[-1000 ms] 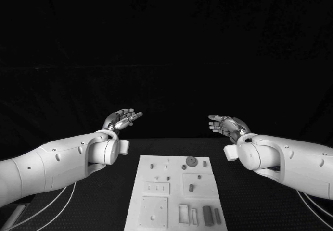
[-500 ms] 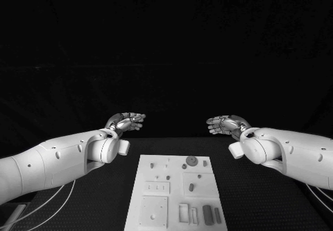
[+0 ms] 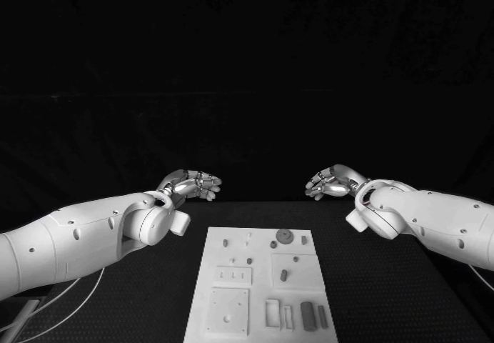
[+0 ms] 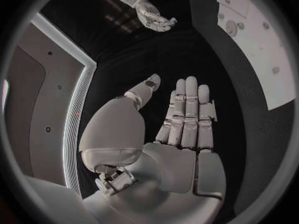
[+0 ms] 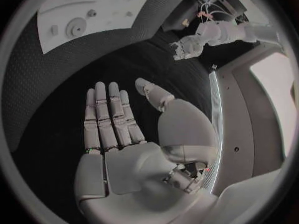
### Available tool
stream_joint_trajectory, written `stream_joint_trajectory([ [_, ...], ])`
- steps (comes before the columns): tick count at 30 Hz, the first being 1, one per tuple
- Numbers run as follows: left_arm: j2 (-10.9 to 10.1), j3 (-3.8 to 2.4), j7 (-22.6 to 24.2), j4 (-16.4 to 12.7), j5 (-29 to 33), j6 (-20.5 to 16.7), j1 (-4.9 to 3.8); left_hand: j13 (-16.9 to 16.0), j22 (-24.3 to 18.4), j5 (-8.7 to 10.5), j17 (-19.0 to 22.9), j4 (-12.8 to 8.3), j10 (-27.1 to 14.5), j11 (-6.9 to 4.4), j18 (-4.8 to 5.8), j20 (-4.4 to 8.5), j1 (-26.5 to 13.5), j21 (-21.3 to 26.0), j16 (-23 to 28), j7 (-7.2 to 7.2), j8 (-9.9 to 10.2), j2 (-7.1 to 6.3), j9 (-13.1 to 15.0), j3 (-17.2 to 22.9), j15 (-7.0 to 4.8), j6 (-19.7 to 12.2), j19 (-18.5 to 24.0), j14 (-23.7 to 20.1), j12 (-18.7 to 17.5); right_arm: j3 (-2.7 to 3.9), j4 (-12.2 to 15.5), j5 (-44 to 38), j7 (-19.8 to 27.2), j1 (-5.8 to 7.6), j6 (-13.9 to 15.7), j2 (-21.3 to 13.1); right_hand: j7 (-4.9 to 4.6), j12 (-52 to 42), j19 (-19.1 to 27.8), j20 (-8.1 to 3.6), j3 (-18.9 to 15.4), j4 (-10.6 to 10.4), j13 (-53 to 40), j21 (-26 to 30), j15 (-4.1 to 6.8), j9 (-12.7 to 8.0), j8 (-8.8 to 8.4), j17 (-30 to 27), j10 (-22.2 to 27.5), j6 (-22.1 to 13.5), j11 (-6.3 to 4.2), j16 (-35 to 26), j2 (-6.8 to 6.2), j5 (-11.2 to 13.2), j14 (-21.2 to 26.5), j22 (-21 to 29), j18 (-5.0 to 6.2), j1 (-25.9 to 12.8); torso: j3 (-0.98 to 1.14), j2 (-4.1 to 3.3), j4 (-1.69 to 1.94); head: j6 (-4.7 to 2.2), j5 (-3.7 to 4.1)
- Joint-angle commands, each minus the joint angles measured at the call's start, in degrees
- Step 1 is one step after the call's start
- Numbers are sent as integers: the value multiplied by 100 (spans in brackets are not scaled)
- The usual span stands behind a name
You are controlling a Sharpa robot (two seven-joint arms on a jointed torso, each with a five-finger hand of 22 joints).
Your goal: Assemble the parts on the task board
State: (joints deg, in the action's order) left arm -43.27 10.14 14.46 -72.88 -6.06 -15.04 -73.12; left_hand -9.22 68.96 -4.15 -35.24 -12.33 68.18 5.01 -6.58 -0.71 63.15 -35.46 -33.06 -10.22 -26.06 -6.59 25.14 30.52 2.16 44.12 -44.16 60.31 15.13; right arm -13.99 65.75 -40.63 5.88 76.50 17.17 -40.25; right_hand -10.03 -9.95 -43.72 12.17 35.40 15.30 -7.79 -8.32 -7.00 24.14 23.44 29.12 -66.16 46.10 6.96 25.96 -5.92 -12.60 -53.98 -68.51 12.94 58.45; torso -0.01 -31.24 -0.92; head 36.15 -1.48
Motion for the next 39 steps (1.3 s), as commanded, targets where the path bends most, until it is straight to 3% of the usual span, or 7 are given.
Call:
stream_joint_trajectory([
  [1, -79, -30, 0, -223, -362, 750, -10, 20, -53, 48, 19, -102, -4, 33, 19, 20, -70, 9, 61, -27, 103, 60, -28, 6, 52, -5, 11, -18, -129, 3, -139, -1412, 12, -22, -343, 109, 42, 94, -345, -12, 4, -46, 24, -162, 144, -36, -55, 125, -59, 47, 5, 94, -114, 22, -330, -13, 193, 14, -46, -43, 12, -3, 40],
  [5, -169, -30, -8, -365, -410, 729, -51, 59, -146, 55, 97, -184, -95, 92, 135, 28, -179, 100, 284, -59, 226, 50, -45, 19, 177, -58, 207, -218, -316, 5, -108, -2222, 5, -42, -296, 165, 59, 203, -891, -188, -30, -98, 9, -400, 391, -60, -120, 397, -104, 79, 11, 295, -254, 94, -829, -70, 206, 61, -94, -94, 43, 24, 44],
  [10, -297, -30, -18, -556, -412, 675, -109, 71, -175, 54, 110, -174, -129, 121, 181, 43, -242, 114, 352, -83, 272, 16, -45, 19, 206, -74, 264, -248, -394, 6, -91, -2843, -61, -42, -202, 262, 77, 277, -1284, -349, -50, -209, -70, -609, 564, -48, -150, 777, -195, 150, -21, 445, -468, 323, -1162, -165, 206, 145, -96, -199, 79, 11, 20],
  [20, -480, -38, 25, -862, -434, 556, -277, 94, -201, 59, 107, -144, -215, 172, 225, 74, -299, 105, 403, -111, 336, -15, -45, 26, 220, -120, 296, -252, -508, 8, -116, -3715, -319, -121, -189, 441, 85, 376, -1443, -430, 18, -251, -213, -718, 632, -1, -181, 1277, -311, 262, -62, 396, -530, 558, -1304, -283, 206, 293, -138, -443, 203, 5, 93],
  [24, -534, -40, 10, -966, -463, 560, -301, 104, -211, 62, 104, -140, -255, 196, 239, 89, -309, 99, 420, -121, 360, -37, -43, 28, 222, -142, 306, -252, -553, 8, -89, -4011, -486, -135, -295, 512, 77, 416, -1414, -421, 136, -331, -273, -694, 631, -16, -271, 1435, -377, 188, -79, 266, -635, 941, -1305, -301, 206, 320, -160, -547, 236, -26, 151],
  [29, -550, -65, 28, -1052, -520, 588, -322, 112, -221, 69, 100, -155, -295, 235, 257, 103, -293, 95, 441, -123, 369, -57, -34, 34, 227, -139, 323, -260, -598, 8, -155, -4325, -573, -206, -347, 613, 139, 382, -1444, -430, 140, -370, -339, -713, 649, -45, -375, 1543, -506, -12, -130, 228, -742, 981, -1344, -333, 206, 318, -200, -665, 265, -44, 183],
  [39, -514, -64, 19, -1024, -526, 610, -321, 117, -232, 77, 93, -184, -331, 258, 280, 117, -278, 87, 462, -123, 378, -88, -21, 30, 235, -134, 339, -269, -642, 9, -209, -4643, -640, -313, -273, 706, 145, 458, -1562, -488, 284, -381, -372, -794, 691, -13, -349, 1704, -461, -10, -116, 221, -755, 981, -1476, -409, 206, 472, -248, -842, 267, -60, 162],
])
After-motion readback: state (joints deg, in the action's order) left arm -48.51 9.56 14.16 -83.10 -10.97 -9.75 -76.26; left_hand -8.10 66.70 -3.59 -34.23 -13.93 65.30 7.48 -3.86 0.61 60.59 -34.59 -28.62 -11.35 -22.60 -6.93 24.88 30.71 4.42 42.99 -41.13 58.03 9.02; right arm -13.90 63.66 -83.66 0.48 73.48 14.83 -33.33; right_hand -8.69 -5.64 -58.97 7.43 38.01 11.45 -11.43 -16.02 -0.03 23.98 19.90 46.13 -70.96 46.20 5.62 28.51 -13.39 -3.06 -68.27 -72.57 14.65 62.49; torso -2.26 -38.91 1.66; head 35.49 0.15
